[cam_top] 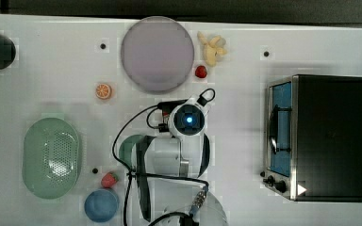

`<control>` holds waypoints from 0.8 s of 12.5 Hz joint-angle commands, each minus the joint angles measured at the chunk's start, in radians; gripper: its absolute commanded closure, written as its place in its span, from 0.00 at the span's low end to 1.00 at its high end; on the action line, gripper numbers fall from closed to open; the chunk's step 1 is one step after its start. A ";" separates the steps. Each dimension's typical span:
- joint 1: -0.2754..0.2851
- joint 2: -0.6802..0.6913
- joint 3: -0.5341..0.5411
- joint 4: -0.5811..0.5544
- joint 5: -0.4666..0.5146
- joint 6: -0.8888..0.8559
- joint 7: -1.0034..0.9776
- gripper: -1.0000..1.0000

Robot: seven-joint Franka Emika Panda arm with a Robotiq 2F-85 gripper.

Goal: Pick Ketchup from the table and place it in strainer.

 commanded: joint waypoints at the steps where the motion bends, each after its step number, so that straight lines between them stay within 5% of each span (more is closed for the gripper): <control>1: 0.007 -0.041 -0.001 -0.001 -0.003 0.029 -0.030 0.40; 5: 0.006 -0.172 -0.001 0.001 -0.002 -0.040 -0.015 0.42; 10: 0.014 -0.445 0.042 0.078 0.000 -0.468 0.026 0.42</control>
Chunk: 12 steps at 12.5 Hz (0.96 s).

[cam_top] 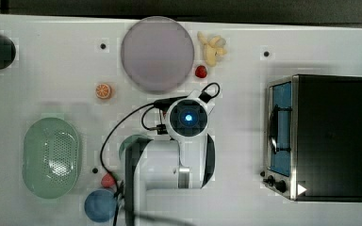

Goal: Pick Ketchup from the table and place it in strainer.

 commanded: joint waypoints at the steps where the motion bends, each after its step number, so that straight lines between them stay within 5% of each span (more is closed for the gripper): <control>1: 0.019 -0.144 0.045 0.107 0.008 -0.220 0.066 0.42; 4: 0.034 -0.193 0.120 0.185 0.010 -0.339 0.174 0.42; 12: 0.092 -0.132 0.414 0.232 0.030 -0.276 0.676 0.42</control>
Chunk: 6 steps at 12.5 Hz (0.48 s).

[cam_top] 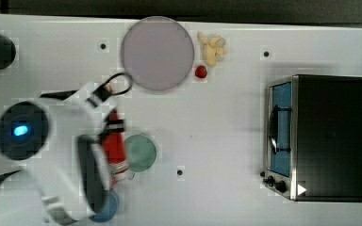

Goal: Pick Ketchup from the table and place it in strainer.

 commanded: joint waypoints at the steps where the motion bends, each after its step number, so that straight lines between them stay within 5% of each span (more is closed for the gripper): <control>1: 0.042 0.039 0.102 0.001 0.010 0.072 0.286 0.42; 6: 0.071 0.225 0.239 0.000 -0.002 0.285 0.585 0.42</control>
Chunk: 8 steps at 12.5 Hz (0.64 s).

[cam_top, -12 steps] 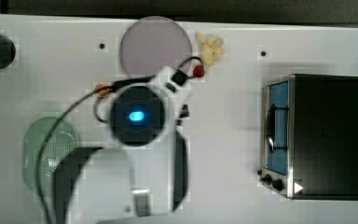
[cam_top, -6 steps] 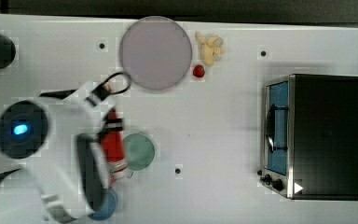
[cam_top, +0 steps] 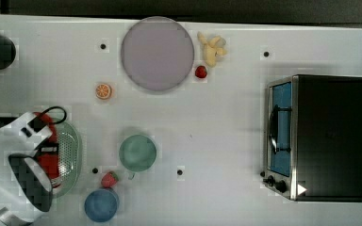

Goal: Pick Ketchup from the table and place it in strainer.

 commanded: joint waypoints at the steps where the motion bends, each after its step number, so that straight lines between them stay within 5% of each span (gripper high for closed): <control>1: 0.022 0.070 0.020 0.001 -0.035 0.074 0.241 0.42; 5: 0.035 0.216 0.011 0.002 -0.127 0.209 0.285 0.42; 8: 0.036 0.262 0.003 0.002 -0.128 0.234 0.296 0.17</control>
